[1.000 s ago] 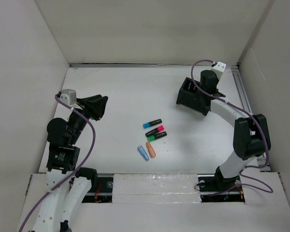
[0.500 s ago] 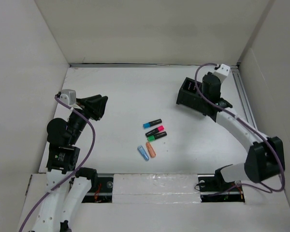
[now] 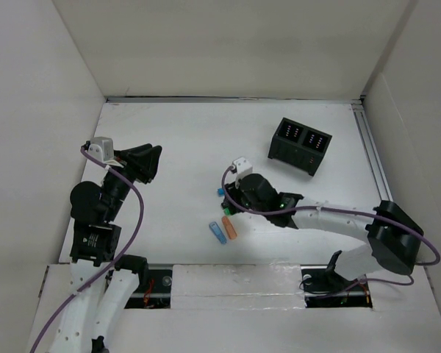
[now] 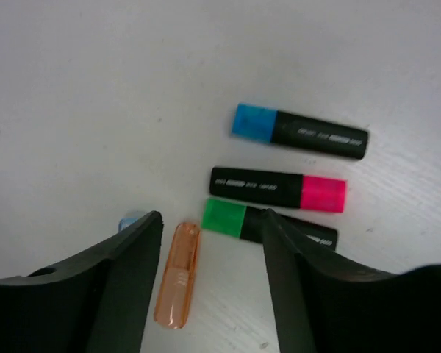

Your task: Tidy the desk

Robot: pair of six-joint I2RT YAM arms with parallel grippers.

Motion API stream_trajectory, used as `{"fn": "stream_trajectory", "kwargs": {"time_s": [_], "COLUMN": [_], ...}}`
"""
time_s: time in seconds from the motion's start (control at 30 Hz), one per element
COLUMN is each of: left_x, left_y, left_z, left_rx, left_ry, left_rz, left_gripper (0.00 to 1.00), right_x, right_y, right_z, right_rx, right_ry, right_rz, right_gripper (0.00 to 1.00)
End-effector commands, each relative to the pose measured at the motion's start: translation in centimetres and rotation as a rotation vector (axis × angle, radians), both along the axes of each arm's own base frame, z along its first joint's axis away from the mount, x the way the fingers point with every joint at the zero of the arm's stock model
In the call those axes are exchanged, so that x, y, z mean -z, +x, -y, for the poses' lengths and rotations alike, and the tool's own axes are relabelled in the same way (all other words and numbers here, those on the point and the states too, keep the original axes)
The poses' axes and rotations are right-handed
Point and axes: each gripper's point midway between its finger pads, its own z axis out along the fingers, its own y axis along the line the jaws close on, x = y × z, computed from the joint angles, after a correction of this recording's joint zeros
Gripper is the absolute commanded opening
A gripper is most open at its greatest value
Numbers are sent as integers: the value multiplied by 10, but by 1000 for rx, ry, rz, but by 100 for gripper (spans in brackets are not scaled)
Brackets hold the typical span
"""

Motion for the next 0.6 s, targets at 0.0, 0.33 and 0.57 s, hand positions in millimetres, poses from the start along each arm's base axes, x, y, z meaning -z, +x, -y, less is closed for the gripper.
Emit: {"fn": "stream_trajectory", "kwargs": {"time_s": [0.0,0.33,0.57], "left_x": [-15,-11,-11], "left_y": [-3,1,-1], "left_z": [-1,-4,-4], "left_rx": [-1,-24,-18], "left_ry": [-5,2,2], "left_rz": [56,39,44], "left_gripper": [32,32,32], "right_x": [5,63,90], "right_y": [-24,-56,-73], "right_z": [-11,-25,-28], "right_rx": [-117,-202,-222], "right_ry": [-14,-117,-167], "right_rz": [-42,-201,-248], "right_gripper": [64,59,56]}}
